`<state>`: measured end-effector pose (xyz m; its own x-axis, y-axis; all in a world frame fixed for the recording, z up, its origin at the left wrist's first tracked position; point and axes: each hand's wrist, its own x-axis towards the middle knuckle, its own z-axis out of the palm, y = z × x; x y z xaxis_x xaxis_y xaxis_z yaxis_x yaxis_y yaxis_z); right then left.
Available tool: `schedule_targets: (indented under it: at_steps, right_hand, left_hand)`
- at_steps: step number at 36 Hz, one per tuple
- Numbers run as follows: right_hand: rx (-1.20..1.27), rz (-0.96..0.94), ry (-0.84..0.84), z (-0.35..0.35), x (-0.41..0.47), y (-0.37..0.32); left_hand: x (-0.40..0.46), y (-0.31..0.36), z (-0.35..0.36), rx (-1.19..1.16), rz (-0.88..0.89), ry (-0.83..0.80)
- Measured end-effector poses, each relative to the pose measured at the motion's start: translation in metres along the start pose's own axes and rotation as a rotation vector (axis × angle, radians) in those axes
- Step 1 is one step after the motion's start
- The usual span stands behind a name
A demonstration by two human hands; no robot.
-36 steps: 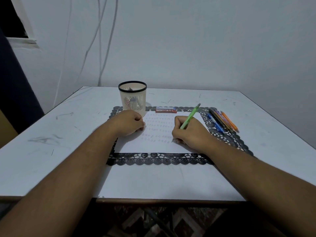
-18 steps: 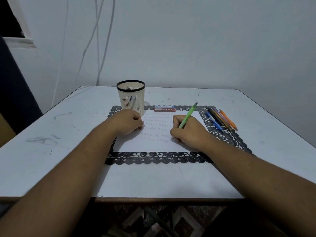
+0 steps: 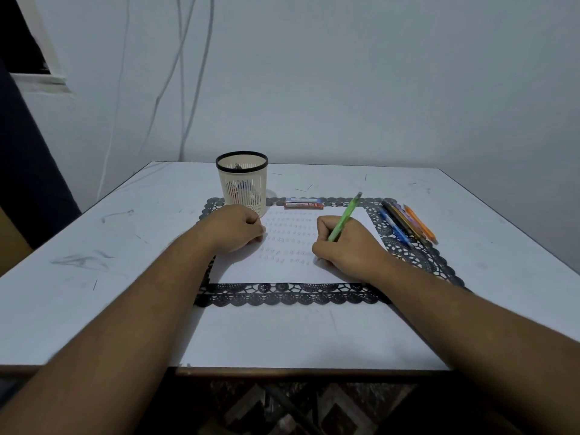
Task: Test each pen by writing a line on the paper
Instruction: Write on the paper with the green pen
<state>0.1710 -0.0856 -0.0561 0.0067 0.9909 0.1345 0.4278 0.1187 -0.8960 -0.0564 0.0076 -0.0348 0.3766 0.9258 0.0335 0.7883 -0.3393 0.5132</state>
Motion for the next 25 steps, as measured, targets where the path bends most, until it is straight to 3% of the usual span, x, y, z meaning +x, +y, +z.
schedule_targets:
  at_steps: [5, 14, 16, 21, 25]
  right_hand:
    - [-0.015, -0.001, -0.028, -0.002, 0.0, 0.0]
    - [0.508, 0.089, 0.101, -0.024, 0.017, 0.006]
    - [0.587, 0.137, 0.134, -0.028, 0.018, 0.004]
    - [0.743, 0.128, 0.148, -0.032, 0.019, -0.002]
    - [0.618, 0.076, 0.182, -0.033, 0.03, -0.011]
  left_hand:
    - [0.0, 0.0, 0.001, 0.002, -0.003, 0.005]
    - [-0.003, 0.003, 0.002, -0.06, 0.059, 0.096]
    - [-0.003, 0.003, -0.001, -0.106, 0.138, 0.213]
    - [-0.001, 0.004, -0.006, -0.269, 0.347, 0.716]
    - [0.004, -0.005, -0.005, -0.355, 0.279, 0.884]
